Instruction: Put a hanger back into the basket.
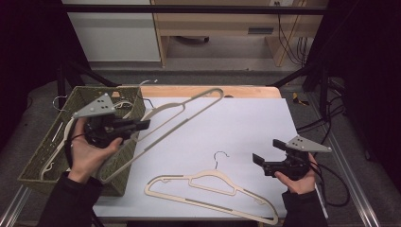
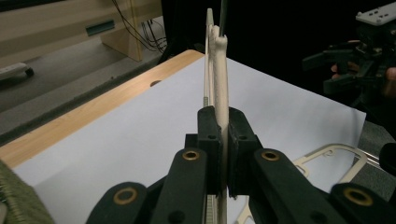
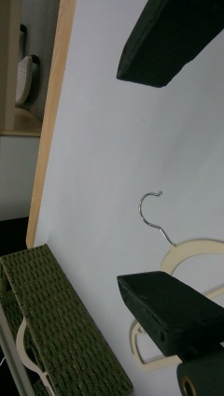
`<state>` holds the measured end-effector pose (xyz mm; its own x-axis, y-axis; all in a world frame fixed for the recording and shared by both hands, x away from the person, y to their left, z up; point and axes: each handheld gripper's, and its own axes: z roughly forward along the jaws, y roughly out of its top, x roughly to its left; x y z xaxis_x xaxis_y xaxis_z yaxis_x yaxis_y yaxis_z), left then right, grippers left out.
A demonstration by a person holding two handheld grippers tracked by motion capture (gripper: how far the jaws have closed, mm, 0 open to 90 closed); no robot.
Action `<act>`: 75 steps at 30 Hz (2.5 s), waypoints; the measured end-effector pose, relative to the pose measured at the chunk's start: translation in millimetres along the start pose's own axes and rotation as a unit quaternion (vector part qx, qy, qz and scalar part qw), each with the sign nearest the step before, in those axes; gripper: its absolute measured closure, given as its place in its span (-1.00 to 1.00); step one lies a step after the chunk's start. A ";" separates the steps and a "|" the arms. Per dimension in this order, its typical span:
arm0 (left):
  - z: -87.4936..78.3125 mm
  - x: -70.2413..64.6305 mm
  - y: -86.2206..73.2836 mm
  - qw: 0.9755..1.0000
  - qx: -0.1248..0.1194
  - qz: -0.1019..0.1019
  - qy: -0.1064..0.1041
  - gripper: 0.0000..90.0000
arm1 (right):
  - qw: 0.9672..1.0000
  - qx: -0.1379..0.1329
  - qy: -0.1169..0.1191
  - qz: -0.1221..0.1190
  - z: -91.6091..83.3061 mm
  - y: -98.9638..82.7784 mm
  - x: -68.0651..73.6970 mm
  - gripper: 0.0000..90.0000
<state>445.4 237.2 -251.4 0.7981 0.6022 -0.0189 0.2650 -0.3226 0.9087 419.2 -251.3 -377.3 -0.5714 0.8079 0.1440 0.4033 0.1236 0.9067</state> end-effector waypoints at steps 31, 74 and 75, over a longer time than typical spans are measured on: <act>-72.2 124.4 -43.6 0.994 0.008 -0.024 0.104 0.91 | 1.000 -0.003 -0.008 0.002 0.8 -1.7 -0.6 -0.91; -72.2 161.4 -141.5 0.981 0.078 -0.093 0.149 0.91 | 1.000 0.001 -0.014 -0.006 0.7 -3.0 -0.5 -0.90; -70.3 160.8 -143.1 0.981 0.075 -0.097 0.151 0.91 | 1.000 0.001 -0.014 -0.006 0.7 -3.0 -0.6 -0.90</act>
<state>497.8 431.5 -355.1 0.5343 0.8444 -0.0395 0.4907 -0.2718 0.8279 418.8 -251.7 -380.4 -0.5556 0.8223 0.1227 0.3983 0.1338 0.9074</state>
